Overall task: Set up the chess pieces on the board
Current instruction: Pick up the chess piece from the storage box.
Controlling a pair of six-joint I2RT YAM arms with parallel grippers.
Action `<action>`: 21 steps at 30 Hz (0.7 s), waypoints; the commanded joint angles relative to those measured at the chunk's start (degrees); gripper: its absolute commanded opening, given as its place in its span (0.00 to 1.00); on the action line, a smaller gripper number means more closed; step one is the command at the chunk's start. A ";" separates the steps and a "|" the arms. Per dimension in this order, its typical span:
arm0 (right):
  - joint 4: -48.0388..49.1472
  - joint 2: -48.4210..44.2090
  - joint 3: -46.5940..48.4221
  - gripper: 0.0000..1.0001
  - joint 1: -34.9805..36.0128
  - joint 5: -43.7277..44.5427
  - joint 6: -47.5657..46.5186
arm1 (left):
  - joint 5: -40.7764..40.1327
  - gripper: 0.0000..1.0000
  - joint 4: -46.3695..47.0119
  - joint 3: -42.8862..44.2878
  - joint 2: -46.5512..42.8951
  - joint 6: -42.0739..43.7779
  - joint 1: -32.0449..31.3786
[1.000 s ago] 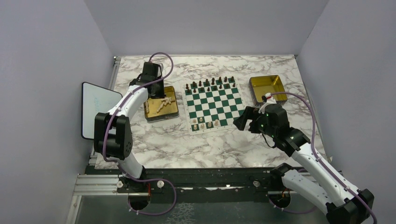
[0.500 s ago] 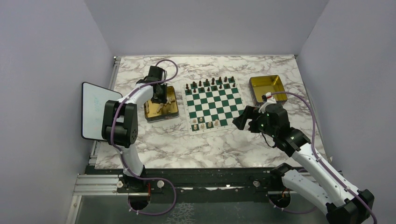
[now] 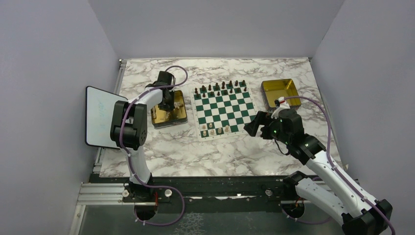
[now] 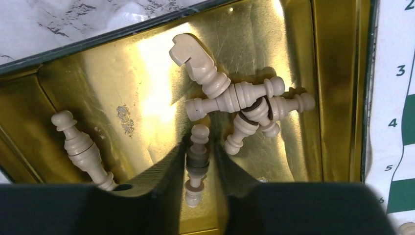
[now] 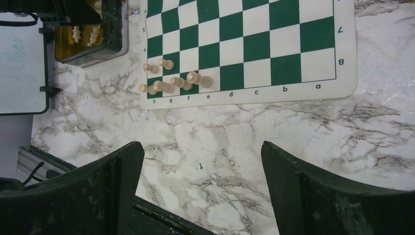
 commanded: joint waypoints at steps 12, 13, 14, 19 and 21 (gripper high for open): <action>-0.11 -0.30 1.21 0.95 -0.39 -0.46 -0.63 | 3.10 0.10 0.14 1.71 -7.04 -0.46 0.13; -0.26 -0.22 1.37 0.95 -0.38 -0.30 -0.67 | 3.15 0.10 0.14 1.62 -8.13 -0.60 0.13; -0.26 -0.15 1.42 0.95 -0.39 -0.16 -0.57 | 3.20 0.10 0.14 1.54 -9.25 -0.74 0.09; 1.20 1.35 1.88 0.95 -0.37 -1.82 0.38 | 7.71 0.09 0.50 1.03 -14.78 -2.28 -0.12; 2.63 2.35 1.58 0.94 -0.34 -3.71 1.02 | 9.99 0.10 1.37 0.16 -17.28 -3.06 -0.21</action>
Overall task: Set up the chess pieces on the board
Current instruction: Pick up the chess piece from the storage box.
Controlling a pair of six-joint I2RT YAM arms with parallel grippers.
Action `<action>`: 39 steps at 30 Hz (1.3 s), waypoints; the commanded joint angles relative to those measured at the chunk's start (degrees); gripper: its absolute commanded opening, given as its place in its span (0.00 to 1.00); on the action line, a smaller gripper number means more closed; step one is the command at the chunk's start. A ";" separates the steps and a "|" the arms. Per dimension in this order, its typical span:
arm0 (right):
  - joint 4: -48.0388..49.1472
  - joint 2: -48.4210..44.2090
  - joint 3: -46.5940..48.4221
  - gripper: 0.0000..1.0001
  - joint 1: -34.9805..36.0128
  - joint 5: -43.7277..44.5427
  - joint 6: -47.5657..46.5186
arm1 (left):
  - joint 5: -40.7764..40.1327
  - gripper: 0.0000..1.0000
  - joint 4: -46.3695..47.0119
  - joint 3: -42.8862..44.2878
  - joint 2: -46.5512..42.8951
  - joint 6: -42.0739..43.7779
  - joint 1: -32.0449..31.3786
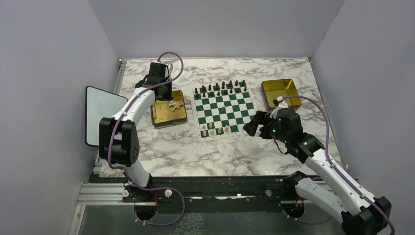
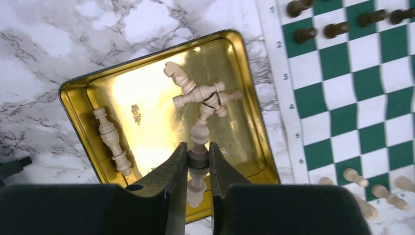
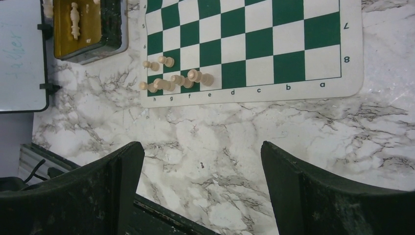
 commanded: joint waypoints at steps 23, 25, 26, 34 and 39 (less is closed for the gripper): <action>43.18 33.09 11.44 0.76 8.45 -0.55 -22.60 | 29.49 0.09 19.73 -16.08 -20.72 -41.49 -0.57; 49.33 34.73 10.76 0.78 10.59 2.01 -29.73 | 31.04 0.09 21.57 -16.85 -20.73 -43.61 -0.51; 51.94 35.59 10.51 0.78 11.10 2.13 -33.67 | 31.81 0.09 22.54 -17.30 -20.73 -44.71 -0.56; 77.40 37.64 0.55 0.70 14.55 -16.06 -63.76 | 35.84 0.09 26.12 -19.10 -20.56 -50.44 -0.57; 87.90 41.26 -2.49 0.61 16.68 -21.40 -77.67 | 37.35 0.09 28.14 -20.81 -21.38 -52.87 -0.57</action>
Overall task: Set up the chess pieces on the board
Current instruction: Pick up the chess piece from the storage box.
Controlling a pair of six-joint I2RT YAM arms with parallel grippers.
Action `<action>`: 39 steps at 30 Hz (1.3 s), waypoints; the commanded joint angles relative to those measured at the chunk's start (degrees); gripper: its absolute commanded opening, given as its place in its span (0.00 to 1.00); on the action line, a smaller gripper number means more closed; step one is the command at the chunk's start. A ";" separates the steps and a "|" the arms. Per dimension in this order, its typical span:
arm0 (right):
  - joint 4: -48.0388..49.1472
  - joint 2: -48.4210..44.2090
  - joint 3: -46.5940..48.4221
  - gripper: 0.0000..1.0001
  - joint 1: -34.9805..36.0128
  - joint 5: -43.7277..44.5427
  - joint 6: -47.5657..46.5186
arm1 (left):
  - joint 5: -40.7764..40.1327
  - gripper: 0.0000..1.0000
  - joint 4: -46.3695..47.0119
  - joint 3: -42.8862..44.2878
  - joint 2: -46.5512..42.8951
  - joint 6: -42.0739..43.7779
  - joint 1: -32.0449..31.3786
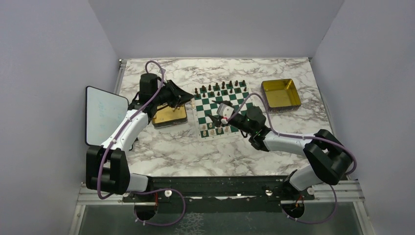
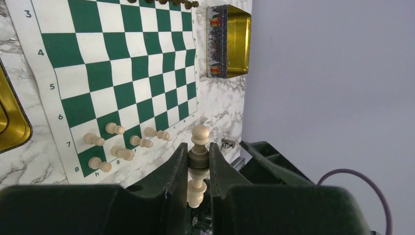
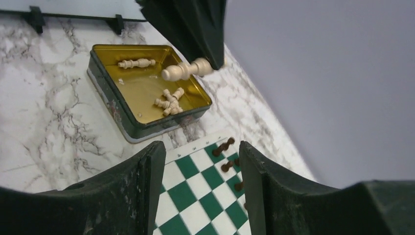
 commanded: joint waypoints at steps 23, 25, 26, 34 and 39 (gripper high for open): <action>10.64 11.63 4.16 0.52 9.88 -4.01 -42.66 | 7.97 0.11 7.78 -7.65 -3.58 -8.09 -0.48; 9.98 11.72 4.14 0.52 9.93 -3.68 -43.42 | 8.08 0.11 7.77 -7.71 -3.68 -8.23 -0.55; 9.79 11.77 4.14 0.51 9.93 -3.38 -43.88 | 8.12 0.11 7.86 -7.71 -3.66 -8.24 -0.55; 11.94 12.24 4.01 0.37 10.18 -1.94 -44.68 | 8.08 0.12 7.90 -8.36 -3.89 -8.33 -0.66; 12.73 12.09 3.54 0.14 10.45 -2.11 -44.83 | 7.91 0.12 7.79 -8.50 -4.02 -8.49 -0.81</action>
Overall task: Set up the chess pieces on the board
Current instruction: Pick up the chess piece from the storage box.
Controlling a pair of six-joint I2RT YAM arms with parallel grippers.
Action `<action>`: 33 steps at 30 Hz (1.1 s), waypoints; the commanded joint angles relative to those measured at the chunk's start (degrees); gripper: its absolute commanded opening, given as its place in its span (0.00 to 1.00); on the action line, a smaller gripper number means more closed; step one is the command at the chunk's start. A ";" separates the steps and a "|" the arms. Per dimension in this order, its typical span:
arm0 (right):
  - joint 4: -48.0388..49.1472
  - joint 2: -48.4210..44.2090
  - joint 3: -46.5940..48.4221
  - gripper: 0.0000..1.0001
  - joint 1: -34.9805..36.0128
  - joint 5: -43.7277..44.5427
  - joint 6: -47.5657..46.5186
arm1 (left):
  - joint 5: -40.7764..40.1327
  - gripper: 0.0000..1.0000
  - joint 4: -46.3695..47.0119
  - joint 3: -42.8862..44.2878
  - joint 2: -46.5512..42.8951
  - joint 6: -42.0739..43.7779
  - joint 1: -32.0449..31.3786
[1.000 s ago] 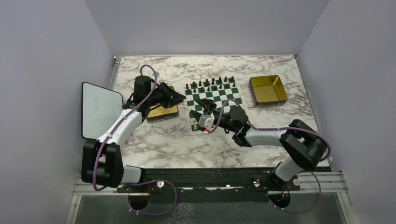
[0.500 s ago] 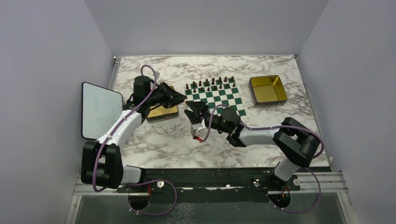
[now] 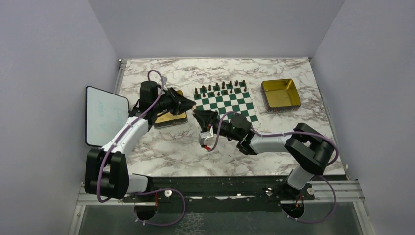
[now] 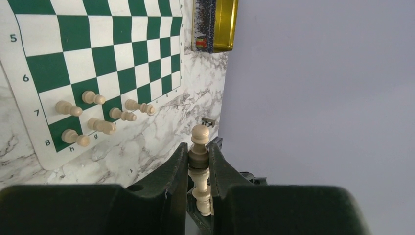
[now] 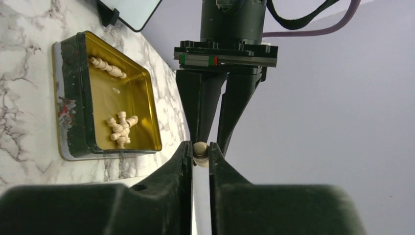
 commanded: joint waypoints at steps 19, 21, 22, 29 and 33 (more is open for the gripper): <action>-10.92 -13.05 -1.13 0.01 1.35 23.01 39.49 | -13.02 0.12 -8.47 7.64 -1.61 19.66 -0.53; -16.68 -15.65 -0.85 0.02 1.35 27.24 46.47 | -16.28 0.12 -10.02 8.24 -2.29 23.64 -0.53; -18.50 -17.00 -1.31 0.04 1.35 28.71 48.81 | -17.44 0.12 -10.83 8.65 -2.53 25.47 -0.53; -35.92 -24.34 -2.40 0.01 1.33 38.95 65.04 | -20.12 0.12 -13.47 8.47 -4.75 34.74 -0.58; -42.39 -27.11 -4.00 0.01 1.14 46.14 70.24 | -19.78 0.12 -14.69 7.24 -6.00 40.68 -0.63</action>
